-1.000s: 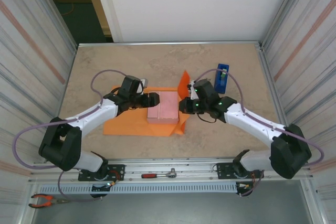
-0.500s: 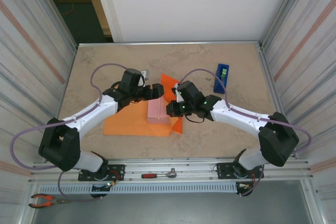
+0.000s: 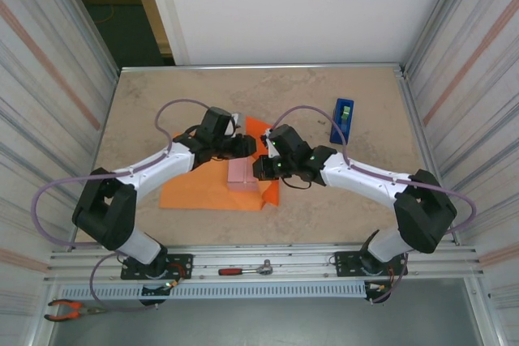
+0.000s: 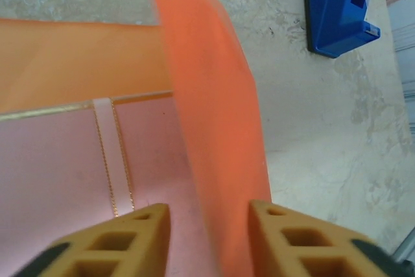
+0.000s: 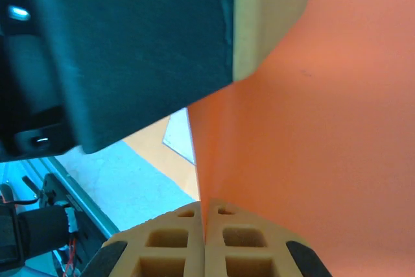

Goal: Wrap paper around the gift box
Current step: First fold the wrapping paper around the gift box.

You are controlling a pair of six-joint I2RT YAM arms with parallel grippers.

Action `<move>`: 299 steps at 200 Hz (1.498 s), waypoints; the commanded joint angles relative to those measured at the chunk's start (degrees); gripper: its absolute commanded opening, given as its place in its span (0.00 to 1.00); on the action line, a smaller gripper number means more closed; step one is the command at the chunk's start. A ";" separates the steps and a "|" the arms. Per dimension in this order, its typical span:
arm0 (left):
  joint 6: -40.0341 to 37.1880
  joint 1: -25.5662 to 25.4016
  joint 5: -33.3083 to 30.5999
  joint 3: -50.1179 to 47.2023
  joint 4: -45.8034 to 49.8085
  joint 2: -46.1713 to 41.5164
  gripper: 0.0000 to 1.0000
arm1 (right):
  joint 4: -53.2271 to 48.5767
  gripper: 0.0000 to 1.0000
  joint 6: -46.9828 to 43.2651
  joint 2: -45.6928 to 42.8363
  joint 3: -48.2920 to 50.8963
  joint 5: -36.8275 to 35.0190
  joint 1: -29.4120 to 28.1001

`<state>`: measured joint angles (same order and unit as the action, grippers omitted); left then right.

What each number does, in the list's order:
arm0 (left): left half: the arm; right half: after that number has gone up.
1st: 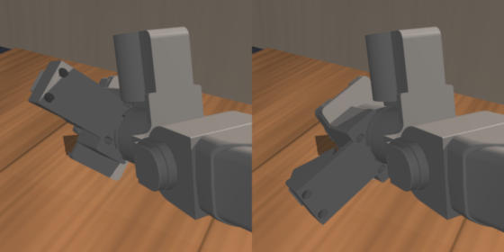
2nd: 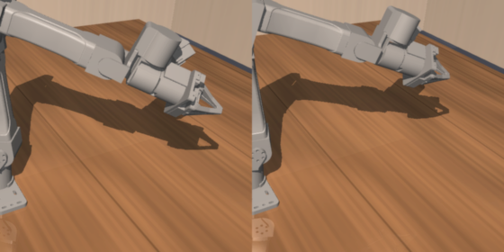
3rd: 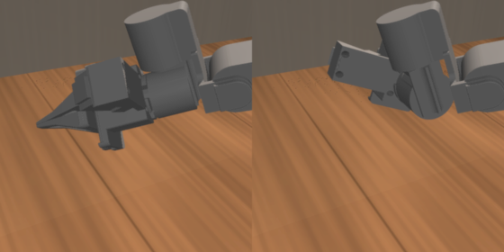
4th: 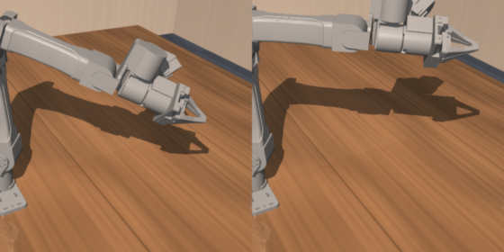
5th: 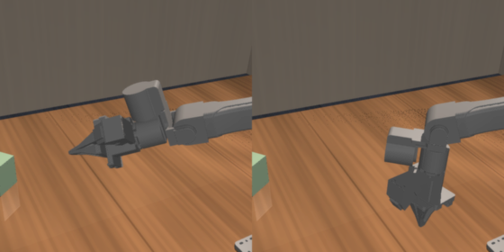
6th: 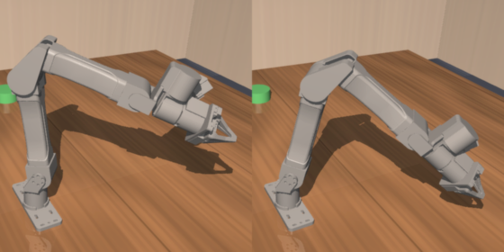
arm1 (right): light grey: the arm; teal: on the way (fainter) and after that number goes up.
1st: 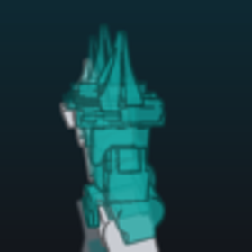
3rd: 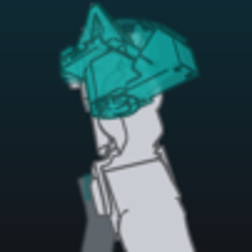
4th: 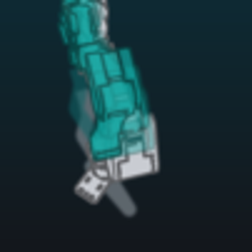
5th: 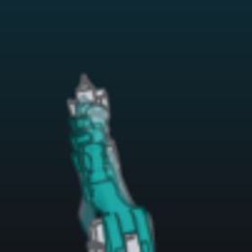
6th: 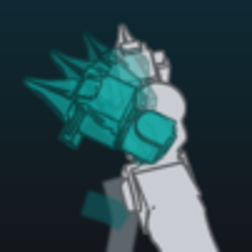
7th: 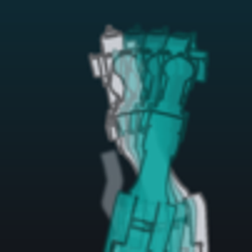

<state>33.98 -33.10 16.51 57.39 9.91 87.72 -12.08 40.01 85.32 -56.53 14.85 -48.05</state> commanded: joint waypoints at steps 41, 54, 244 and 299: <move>-3.89 2.53 -0.42 -2.59 -1.02 -3.61 0.00 | 0.30 0.56 0.36 -6.75 1.43 -0.02 4.80; -4.40 2.97 -0.74 -3.64 -1.03 -4.45 0.00 | 0.82 0.56 0.67 -7.84 2.38 0.94 6.97; -4.87 4.19 -8.82 -8.89 1.36 -7.37 0.00 | 3.72 0.00 -0.03 14.04 -3.90 2.97 6.53; -5.22 7.76 -8.88 -7.83 3.64 -9.47 0.59 | 4.08 0.00 -0.07 14.87 -3.13 2.90 6.27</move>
<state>29.52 -26.72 8.58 48.93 11.27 80.62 -7.90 40.23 98.67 -60.69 18.04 -41.30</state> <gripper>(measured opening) 0.510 0.041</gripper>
